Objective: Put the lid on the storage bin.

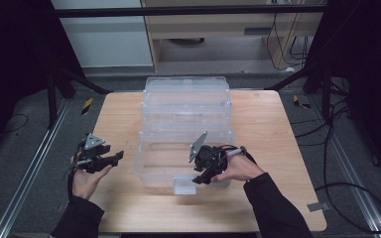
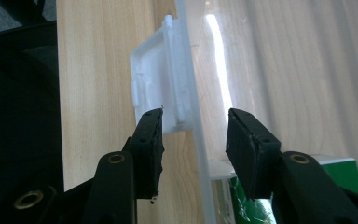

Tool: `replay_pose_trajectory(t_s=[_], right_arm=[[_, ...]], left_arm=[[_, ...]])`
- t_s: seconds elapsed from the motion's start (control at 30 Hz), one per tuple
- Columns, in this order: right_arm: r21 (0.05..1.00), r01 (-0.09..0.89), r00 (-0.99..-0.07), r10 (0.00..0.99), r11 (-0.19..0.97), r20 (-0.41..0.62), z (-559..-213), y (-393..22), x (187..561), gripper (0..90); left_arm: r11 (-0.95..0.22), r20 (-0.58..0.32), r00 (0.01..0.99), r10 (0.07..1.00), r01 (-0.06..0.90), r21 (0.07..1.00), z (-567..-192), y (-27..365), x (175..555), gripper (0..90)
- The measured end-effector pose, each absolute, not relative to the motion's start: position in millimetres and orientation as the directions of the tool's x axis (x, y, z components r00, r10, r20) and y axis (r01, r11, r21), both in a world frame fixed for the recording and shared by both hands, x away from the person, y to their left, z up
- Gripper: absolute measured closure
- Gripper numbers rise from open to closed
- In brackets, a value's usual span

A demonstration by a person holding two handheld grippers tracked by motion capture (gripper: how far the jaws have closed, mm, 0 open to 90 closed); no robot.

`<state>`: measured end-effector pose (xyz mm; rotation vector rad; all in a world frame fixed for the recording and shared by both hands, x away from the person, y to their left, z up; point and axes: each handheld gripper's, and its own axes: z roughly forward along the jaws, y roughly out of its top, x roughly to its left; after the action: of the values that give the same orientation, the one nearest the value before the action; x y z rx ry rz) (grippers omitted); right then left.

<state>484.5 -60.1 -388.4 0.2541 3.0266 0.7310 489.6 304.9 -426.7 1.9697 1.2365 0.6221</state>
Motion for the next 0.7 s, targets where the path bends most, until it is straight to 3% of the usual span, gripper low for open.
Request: replay_pose_trajectory(t_s=[0.7], right_arm=[[0.405,0.168,-0.986,0.160,0.899,0.053,-405.8,-51.1,484.6,61.1]], left_arm=[[-0.280,0.031,0.432,0.901,0.527,0.803,-414.4,305.9,484.3,39.9]])
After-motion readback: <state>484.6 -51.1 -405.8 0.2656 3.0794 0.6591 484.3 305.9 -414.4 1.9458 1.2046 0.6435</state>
